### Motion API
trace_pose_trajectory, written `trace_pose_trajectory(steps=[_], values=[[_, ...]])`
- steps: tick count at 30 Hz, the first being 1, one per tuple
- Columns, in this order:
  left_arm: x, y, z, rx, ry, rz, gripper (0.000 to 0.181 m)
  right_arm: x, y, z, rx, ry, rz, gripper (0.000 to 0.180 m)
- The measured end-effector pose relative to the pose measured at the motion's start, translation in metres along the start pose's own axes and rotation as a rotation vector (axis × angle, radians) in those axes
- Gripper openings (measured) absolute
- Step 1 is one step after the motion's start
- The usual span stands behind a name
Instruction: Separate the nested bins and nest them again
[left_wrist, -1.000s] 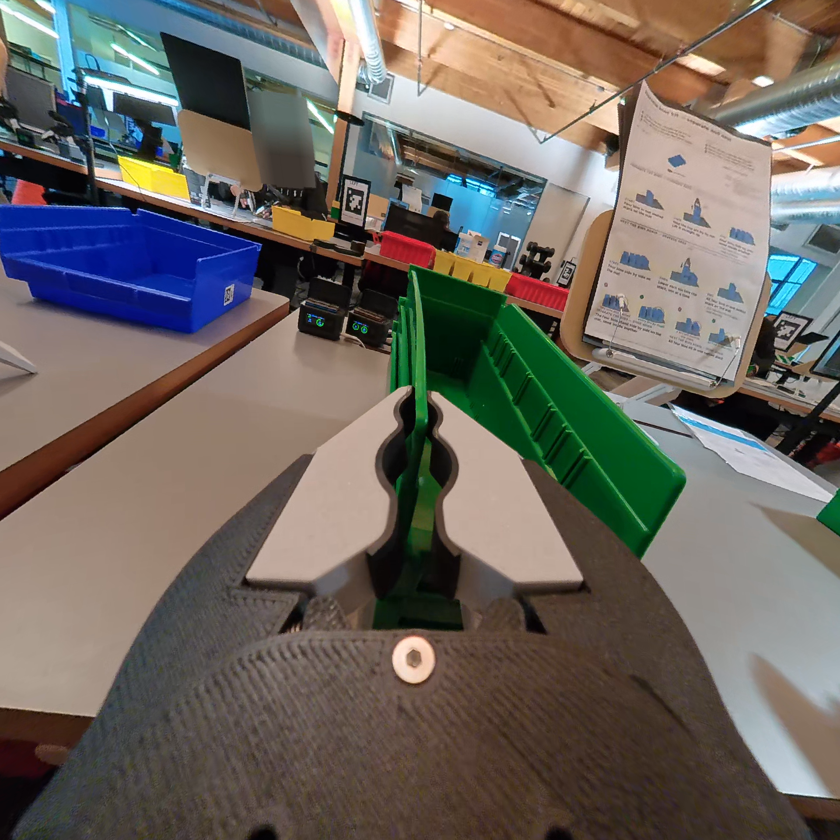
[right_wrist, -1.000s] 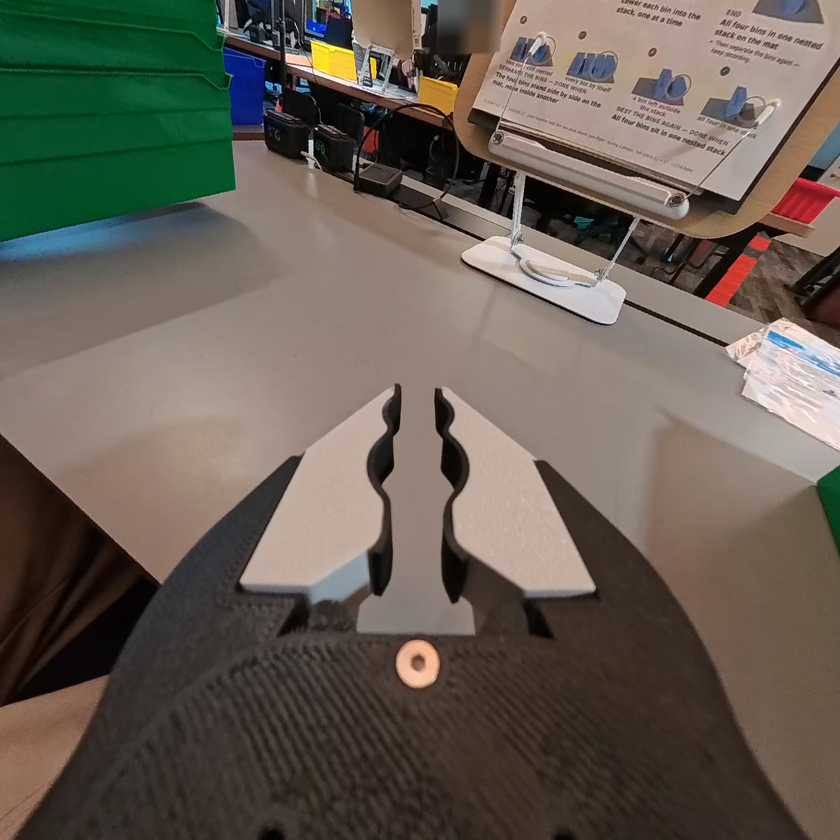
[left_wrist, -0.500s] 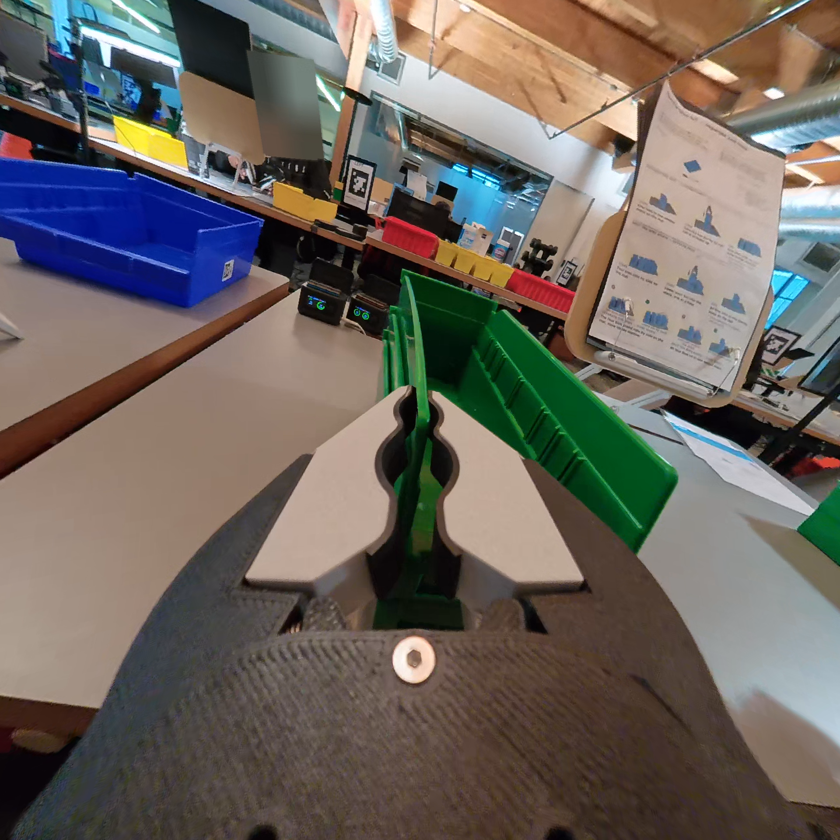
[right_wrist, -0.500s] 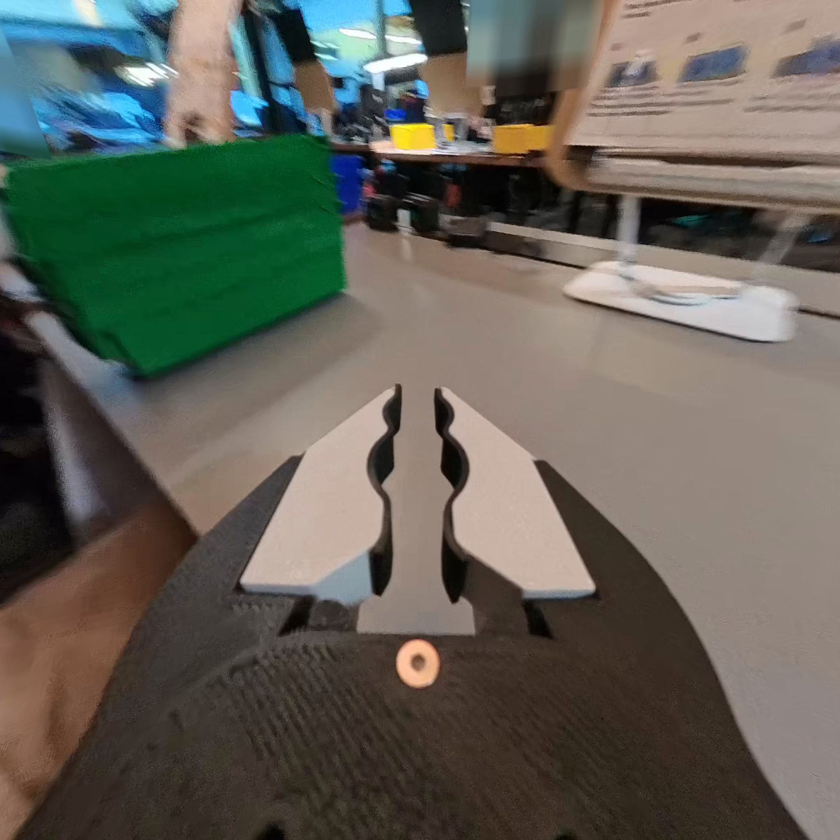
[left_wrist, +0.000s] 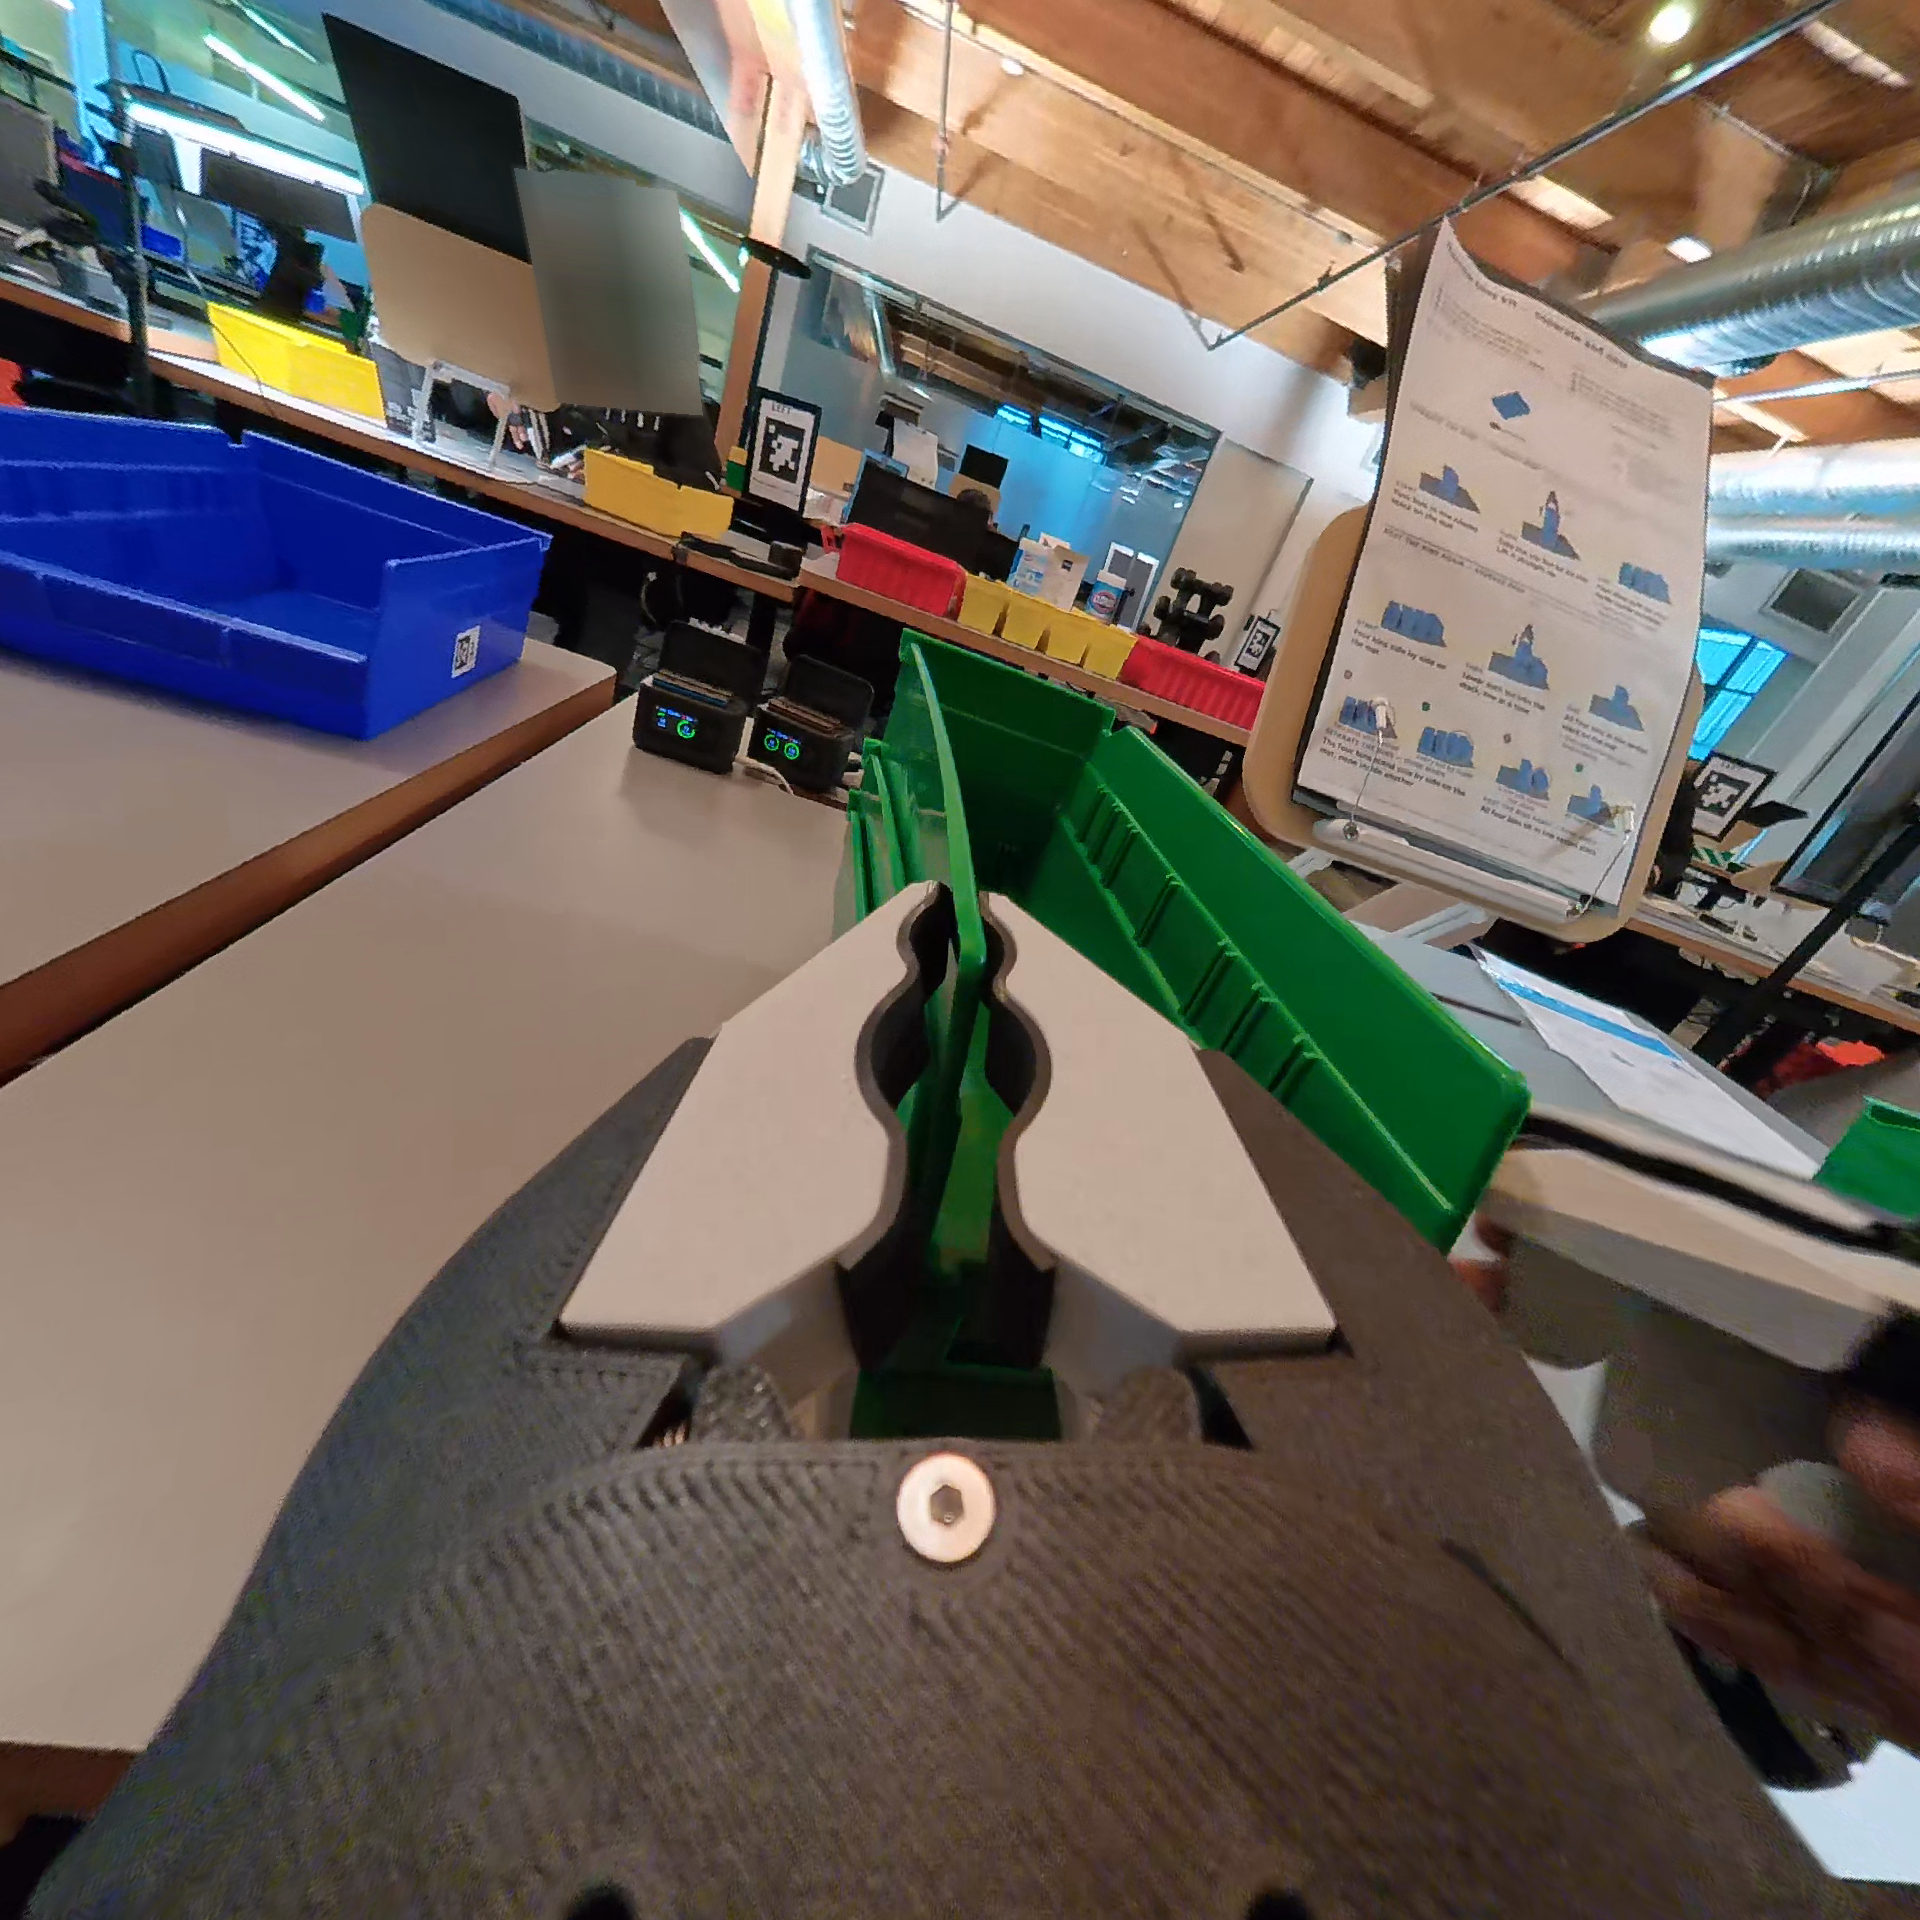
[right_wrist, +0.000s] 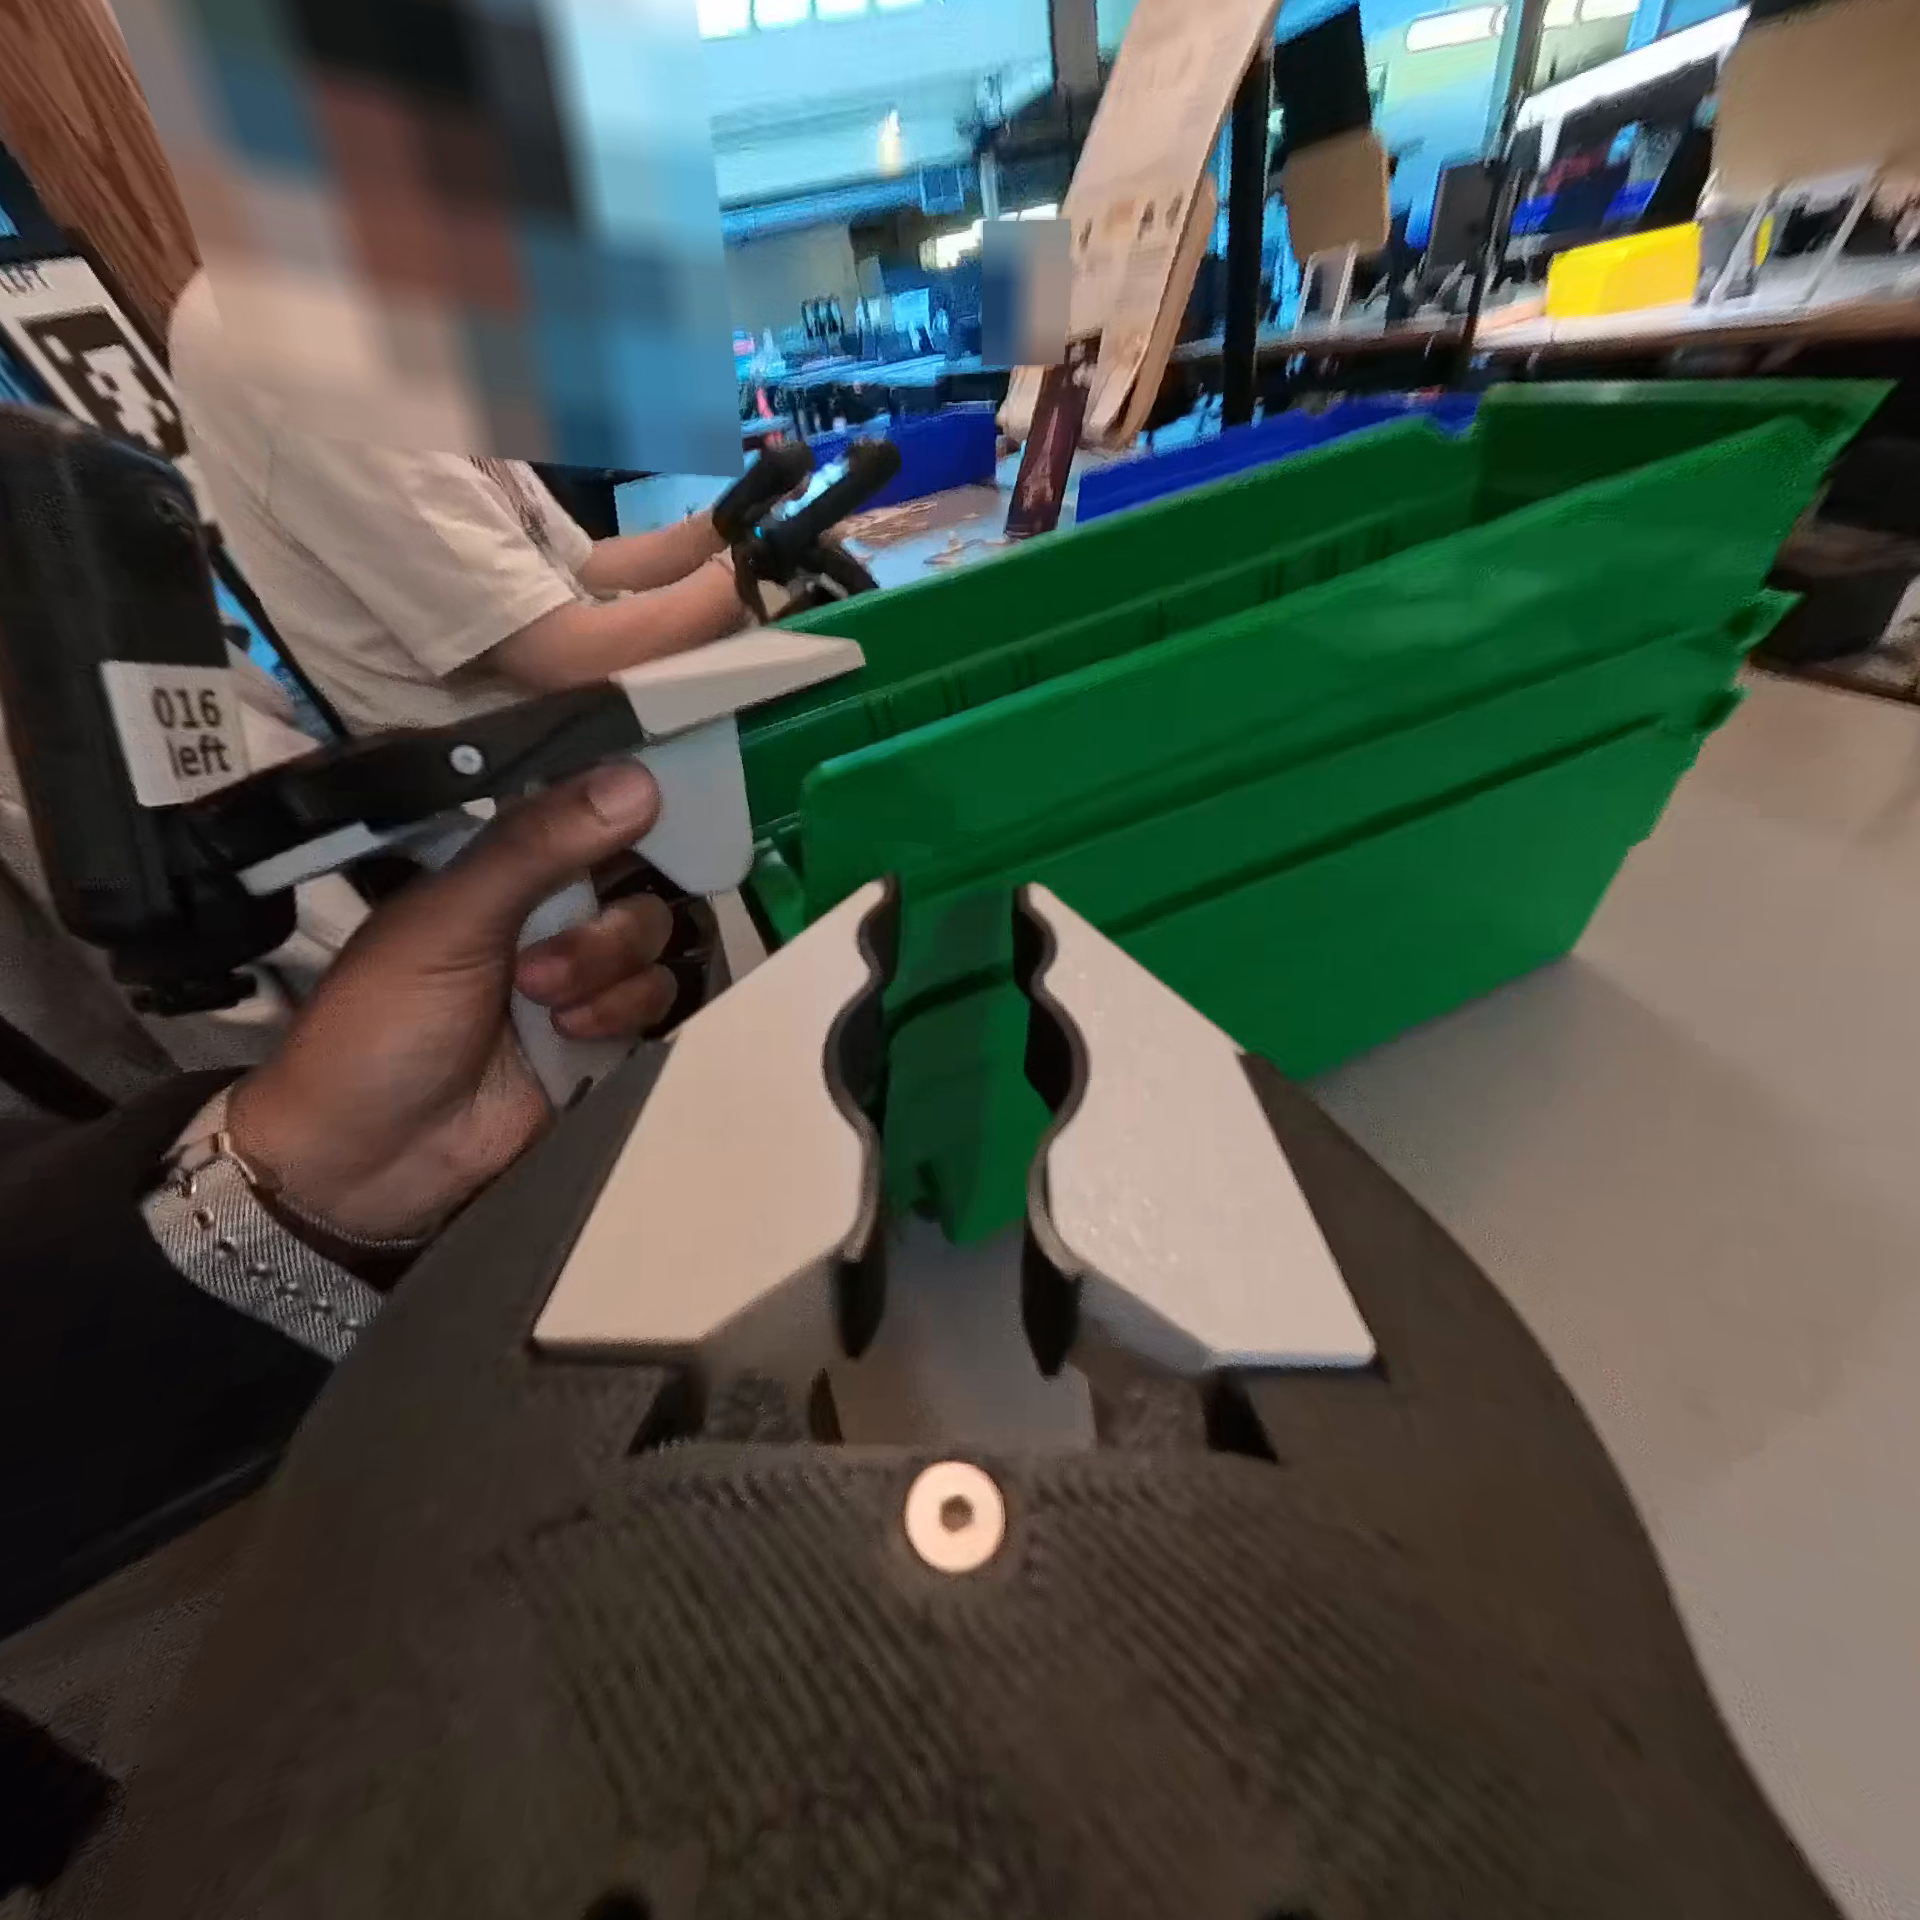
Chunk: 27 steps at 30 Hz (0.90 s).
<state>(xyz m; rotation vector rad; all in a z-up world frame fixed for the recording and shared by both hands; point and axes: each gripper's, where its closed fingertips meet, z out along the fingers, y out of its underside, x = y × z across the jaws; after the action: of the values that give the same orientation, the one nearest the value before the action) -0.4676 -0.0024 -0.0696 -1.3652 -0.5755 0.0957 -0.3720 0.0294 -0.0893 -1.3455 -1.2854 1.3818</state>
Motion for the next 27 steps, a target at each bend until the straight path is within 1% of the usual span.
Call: trace_pose_trajectory(steps=[2, 4, 5, 9, 12, 15, 18, 22, 24, 27], values=[[-0.001, -0.002, 0.001, 0.016, 0.013, -0.042, 0.001, 0.004, 0.004, 0.005, -0.011, -0.015, 0.047, 0.017], [-0.002, -0.005, 0.001, 0.03, 0.023, -0.101, 0.002, 0.007, 0.015, 0.008, -0.059, -0.026, 0.071, 0.02], [0.0, -0.008, 0.0, 0.045, 0.033, -0.126, 0.003, 0.009, 0.016, 0.007, -0.049, -0.027, 0.092, 0.021], [0.004, -0.014, 0.0, 0.055, 0.031, -0.087, 0.003, 0.011, 0.015, 0.004, -0.047, -0.057, 0.143, 0.033], [0.005, -0.023, -0.002, 0.09, 0.05, -0.098, 0.003, 0.017, -0.001, -0.006, 0.001, -0.042, 0.098, 0.033], [0.009, -0.048, -0.01, 0.171, 0.075, -0.086, 0.002, 0.026, -0.021, -0.024, 0.047, -0.006, 0.046, 0.031], [0.022, -0.074, -0.02, 0.227, 0.105, -0.055, 0.0, 0.032, -0.023, -0.057, 0.043, 0.039, -0.015, 0.031], [0.06, -0.091, -0.03, 0.249, 0.184, -0.065, 0.0, 0.044, -0.012, -0.126, 0.055, 0.169, -0.122, 0.031], [0.087, -0.087, -0.031, 0.229, 0.229, -0.068, 0.0, 0.053, -0.008, -0.166, 0.079, 0.269, -0.207, 0.03], [0.137, -0.064, -0.023, 0.181, 0.314, -0.071, 0.0, 0.063, -0.005, -0.22, 0.128, 0.385, -0.29, 0.029]])
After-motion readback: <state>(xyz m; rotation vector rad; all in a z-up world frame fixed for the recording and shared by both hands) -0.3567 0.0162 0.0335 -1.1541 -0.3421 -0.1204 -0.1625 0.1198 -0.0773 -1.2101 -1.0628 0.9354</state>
